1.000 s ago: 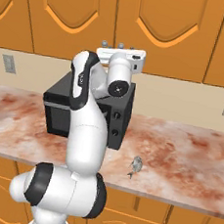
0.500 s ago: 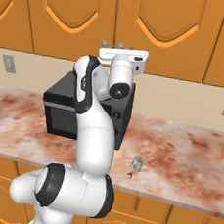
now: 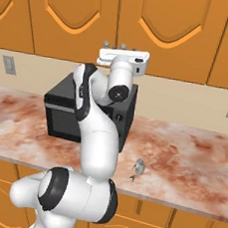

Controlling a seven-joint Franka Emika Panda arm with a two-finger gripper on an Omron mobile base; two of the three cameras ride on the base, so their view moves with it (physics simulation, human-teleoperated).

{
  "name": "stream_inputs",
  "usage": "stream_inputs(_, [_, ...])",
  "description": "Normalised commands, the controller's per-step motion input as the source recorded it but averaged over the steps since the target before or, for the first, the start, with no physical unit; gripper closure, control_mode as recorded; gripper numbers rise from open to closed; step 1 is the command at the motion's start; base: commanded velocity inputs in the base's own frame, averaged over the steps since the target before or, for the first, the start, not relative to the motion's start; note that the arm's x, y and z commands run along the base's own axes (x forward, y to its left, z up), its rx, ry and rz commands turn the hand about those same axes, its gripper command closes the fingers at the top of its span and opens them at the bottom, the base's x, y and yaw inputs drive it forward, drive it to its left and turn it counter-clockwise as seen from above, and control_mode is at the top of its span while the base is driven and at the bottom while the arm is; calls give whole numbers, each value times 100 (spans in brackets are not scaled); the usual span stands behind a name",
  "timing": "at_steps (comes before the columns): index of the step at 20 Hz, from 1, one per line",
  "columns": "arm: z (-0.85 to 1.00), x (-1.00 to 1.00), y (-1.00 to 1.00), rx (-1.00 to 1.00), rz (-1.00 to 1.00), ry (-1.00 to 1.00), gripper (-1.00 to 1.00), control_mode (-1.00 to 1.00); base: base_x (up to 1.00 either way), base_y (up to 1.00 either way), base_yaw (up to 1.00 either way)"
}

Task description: Retrieve the tupperware from the cabinet, then place the raw meat into the tupperware to avoid contamination.

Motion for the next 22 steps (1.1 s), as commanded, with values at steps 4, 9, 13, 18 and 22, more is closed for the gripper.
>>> stream_inputs(4, [16, 0, 0, 0, 0, 0, -100, -100, 0, 0, 0])
stream_inputs(9, [16, 3, 0, 0, 0, 0, -100, -100, 0, 0, 0])
stream_inputs(13, [15, 7, 0, 0, 0, 0, -100, -100, 0, 0, 0])
stream_inputs(18, [17, 7, 0, 0, 0, 0, -100, -100, 0, 0, 0])
stream_inputs(22, [18, 9, 0, 0, 0, 0, -100, -100, 0, 0, 0])
